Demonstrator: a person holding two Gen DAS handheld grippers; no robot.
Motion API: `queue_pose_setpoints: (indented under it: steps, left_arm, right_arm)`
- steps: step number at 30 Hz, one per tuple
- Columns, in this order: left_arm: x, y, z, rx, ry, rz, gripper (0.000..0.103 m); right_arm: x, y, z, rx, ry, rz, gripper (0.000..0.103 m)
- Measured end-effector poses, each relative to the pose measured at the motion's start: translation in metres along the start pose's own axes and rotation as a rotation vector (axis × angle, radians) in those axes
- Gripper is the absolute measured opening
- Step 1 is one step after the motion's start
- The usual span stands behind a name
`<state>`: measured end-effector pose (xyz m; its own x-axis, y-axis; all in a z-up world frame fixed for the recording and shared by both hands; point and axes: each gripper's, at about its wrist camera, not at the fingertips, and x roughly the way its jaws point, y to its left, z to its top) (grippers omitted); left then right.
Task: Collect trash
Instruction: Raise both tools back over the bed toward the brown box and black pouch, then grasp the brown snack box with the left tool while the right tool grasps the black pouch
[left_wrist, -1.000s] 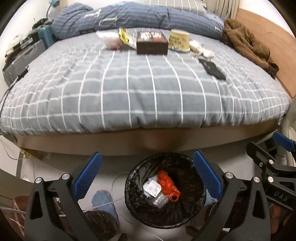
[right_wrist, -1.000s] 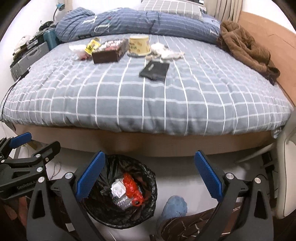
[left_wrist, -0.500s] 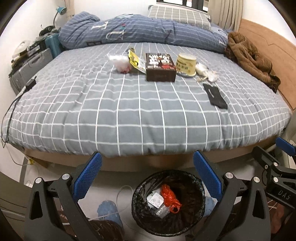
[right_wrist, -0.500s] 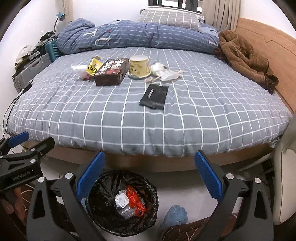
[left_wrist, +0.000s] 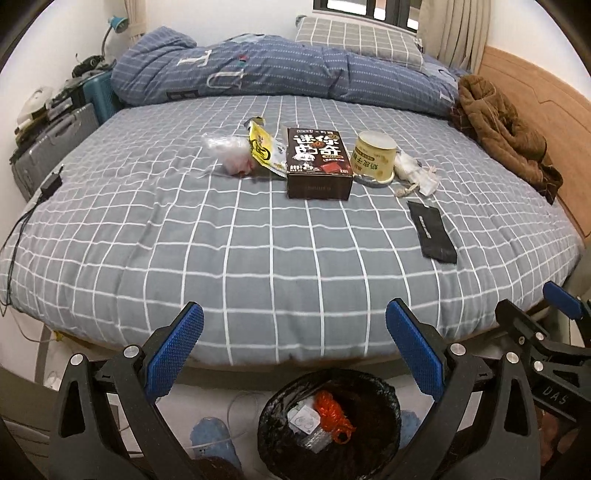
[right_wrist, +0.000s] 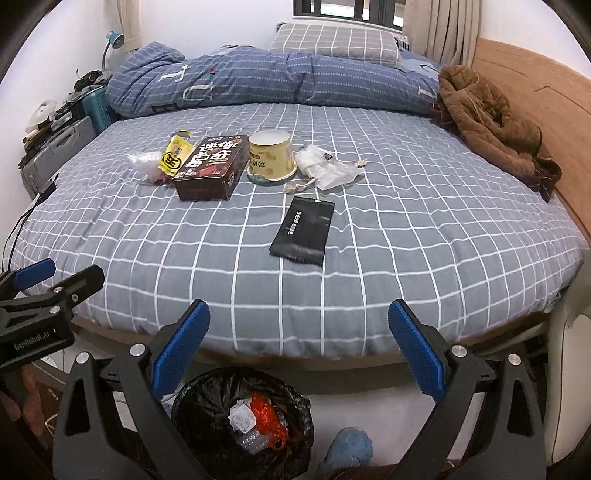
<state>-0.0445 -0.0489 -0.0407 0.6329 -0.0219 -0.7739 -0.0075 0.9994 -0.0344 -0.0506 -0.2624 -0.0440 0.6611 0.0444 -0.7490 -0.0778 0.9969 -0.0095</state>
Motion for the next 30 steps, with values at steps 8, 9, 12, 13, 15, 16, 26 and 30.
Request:
queue_pose_setpoints:
  steps: [8, 9, 12, 13, 15, 16, 26, 30]
  left_arm:
    - [0.035, -0.001, 0.031, -0.014, 0.014, -0.01, 0.097]
    - [0.042, -0.002, 0.036, -0.015, 0.016, -0.014, 0.097]
    - [0.055, -0.004, 0.049, -0.013, 0.018, -0.018, 0.097]
    - [0.06, -0.006, 0.054, -0.013, 0.018, -0.021, 0.097]
    - [0.071, -0.009, 0.065, -0.011, 0.019, -0.027, 0.097]
    - [0.076, -0.011, 0.069, -0.009, 0.019, -0.029, 0.097]
    - [0.123, -0.024, 0.104, 0.011, 0.029, -0.029, 0.097]
    - [0.143, -0.025, 0.115, 0.007, 0.038, -0.024, 0.097]
  right_arm:
    - [0.038, -0.005, 0.021, 0.01, 0.03, -0.001, 0.093]
    - [0.043, -0.006, 0.023, 0.011, 0.034, -0.001, 0.093]
    - [0.058, -0.007, 0.031, 0.012, 0.042, -0.003, 0.093]
    - [0.062, -0.007, 0.033, 0.013, 0.045, -0.003, 0.093]
    - [0.074, -0.009, 0.038, 0.018, 0.053, -0.004, 0.093]
    - [0.079, -0.009, 0.04, 0.022, 0.055, -0.006, 0.093]
    - [0.13, -0.02, 0.057, 0.067, 0.093, -0.005, 0.093]
    - [0.148, -0.024, 0.062, 0.092, 0.106, 0.007, 0.093]
